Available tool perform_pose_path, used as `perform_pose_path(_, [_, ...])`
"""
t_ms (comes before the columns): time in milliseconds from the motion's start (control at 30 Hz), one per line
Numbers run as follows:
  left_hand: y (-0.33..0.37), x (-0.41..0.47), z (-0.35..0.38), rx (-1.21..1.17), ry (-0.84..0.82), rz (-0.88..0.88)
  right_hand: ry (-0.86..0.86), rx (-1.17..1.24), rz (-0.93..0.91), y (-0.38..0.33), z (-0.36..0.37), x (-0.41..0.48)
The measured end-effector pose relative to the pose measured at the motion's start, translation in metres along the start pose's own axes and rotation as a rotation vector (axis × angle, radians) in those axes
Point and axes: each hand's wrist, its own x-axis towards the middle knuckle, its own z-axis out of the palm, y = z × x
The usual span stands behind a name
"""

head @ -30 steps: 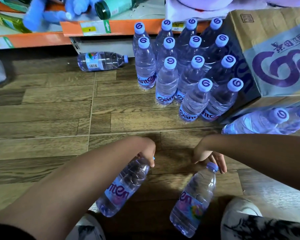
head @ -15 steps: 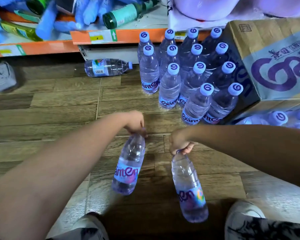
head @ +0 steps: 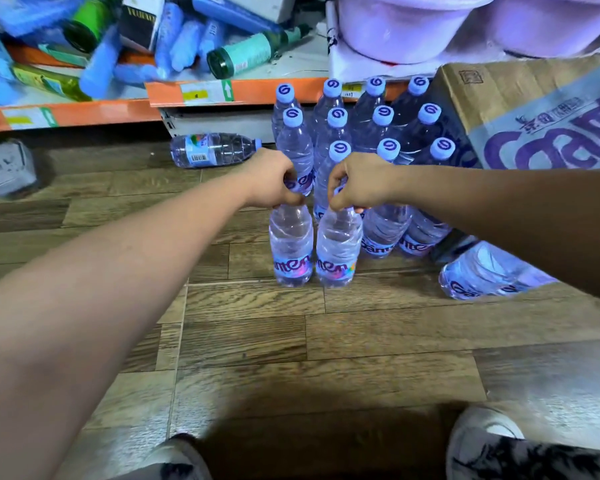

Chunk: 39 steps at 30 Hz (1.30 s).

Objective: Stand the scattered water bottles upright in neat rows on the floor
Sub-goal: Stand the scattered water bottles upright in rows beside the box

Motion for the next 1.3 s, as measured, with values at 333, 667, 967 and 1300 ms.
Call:
perform_pose_path(333, [0.007,0.014,0.004,-0.123,0.201,-0.115,0.079,-0.122,-0.054,0.004,-0.005,0.0])
perform_pose_path(667, [0.005,0.03,0.003,-0.179,0.289,-0.206,0.044,-0.234,-0.099,0.004,-0.001,-0.002])
perform_pose_path(967, [0.001,0.04,0.005,-0.231,0.329,-0.207,0.048,-0.257,-0.097,0.004,0.001,-0.004])
perform_pose_path(1300, [-0.002,0.032,-0.001,-0.198,0.212,-0.154,0.063,-0.418,-0.096,0.0,0.005,-0.009])
